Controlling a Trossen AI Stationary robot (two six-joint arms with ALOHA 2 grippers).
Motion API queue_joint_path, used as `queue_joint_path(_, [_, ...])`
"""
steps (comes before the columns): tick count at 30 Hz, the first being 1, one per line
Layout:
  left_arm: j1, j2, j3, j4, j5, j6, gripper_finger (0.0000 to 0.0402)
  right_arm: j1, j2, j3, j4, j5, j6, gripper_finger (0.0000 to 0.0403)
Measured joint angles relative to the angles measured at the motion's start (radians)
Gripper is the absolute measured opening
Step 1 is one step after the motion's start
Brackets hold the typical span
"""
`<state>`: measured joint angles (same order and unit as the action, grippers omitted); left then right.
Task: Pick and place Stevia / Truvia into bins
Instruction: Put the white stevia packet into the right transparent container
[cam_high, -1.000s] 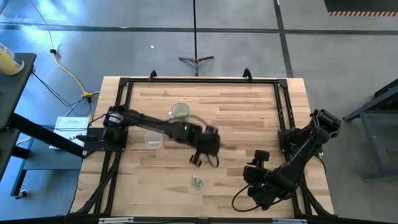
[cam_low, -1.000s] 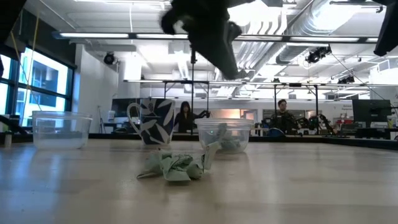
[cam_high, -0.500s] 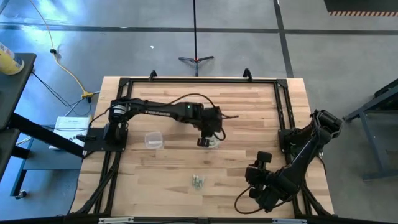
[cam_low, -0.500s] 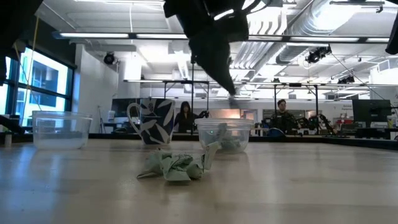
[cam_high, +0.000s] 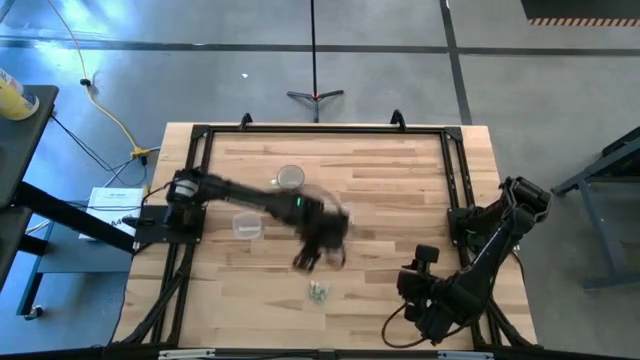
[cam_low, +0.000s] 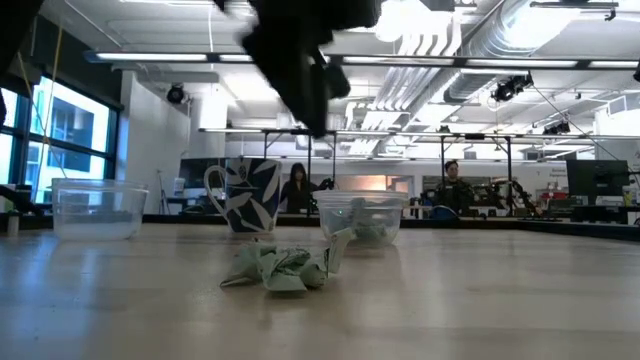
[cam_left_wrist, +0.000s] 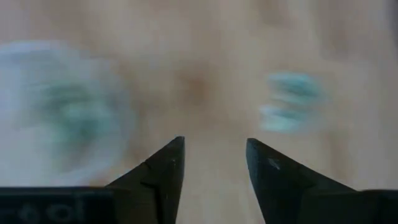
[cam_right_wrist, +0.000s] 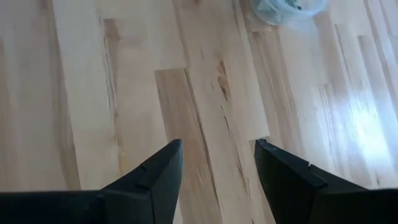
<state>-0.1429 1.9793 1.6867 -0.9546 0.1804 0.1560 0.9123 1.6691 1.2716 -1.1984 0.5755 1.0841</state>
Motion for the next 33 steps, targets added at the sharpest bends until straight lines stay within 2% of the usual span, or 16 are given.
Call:
queue_joint_path(2, [-0.087, 0.004, -0.002, -0.021, 0.02, 0.058, 0.0191, 0.0, 0.002, -0.004, 0.018, 0.004, -0.035, 0.0193])
queue_joint_path(5, [-0.213, 0.004, -0.047, 0.007, -0.015, 0.135, 0.0169, -0.004, 0.003, -0.033, 0.068, 0.0, -0.074, 0.0193])
queue_joint_path(8, [-0.289, 0.005, -0.113, 0.112, -0.058, 0.1, 0.0153, -0.016, 0.003, -0.063, 0.141, -0.006, -0.086, 0.0193])
queue_joint_path(11, [-0.3, 0.005, -0.158, 0.236, -0.06, 0.075, 0.0144, -0.024, 0.004, -0.083, 0.231, -0.013, -0.173, 0.0193])
queue_joint_path(14, [-0.309, 0.005, -0.186, 0.317, -0.117, 0.073, 0.0147, -0.032, 0.005, -0.085, 0.33, -0.008, -0.326, 0.0194])
queue_joint_path(17, [-0.312, 0.005, -0.191, 0.323, -0.165, 0.079, 0.0162, -0.041, 0.005, -0.084, 0.392, -0.008, -0.412, 0.0203])
queue_joint_path(22, [-0.311, 0.005, -0.193, 0.297, -0.178, 0.073, 0.0193, -0.043, 0.006, -0.084, 0.41, -0.006, -0.415, 0.0235])
queue_joint_path(24, [-0.318, 0.003, -0.193, 0.268, -0.186, 0.016, 0.02, -0.057, 0.013, -0.084, 0.455, 0.002, -0.439, 0.0248])
queue_joint_path(27, [-0.332, -0.017, -0.192, 0.211, -0.235, -0.171, 0.0198, -0.112, 0.041, -0.084, 0.542, -0.05, -0.498, 0.026])
queue_joint_path(30, [-0.365, -0.047, -0.198, 0.177, -0.284, -0.347, 0.0183, -0.189, 0.08, -0.084, 0.656, -0.122, -0.559, 0.0264])
queue_joint_path(33, [-0.417, -0.093, -0.231, 0.18, -0.317, -0.487, 0.0166, -0.243, 0.107, -0.084, 0.749, -0.129, -0.69, 0.0262])
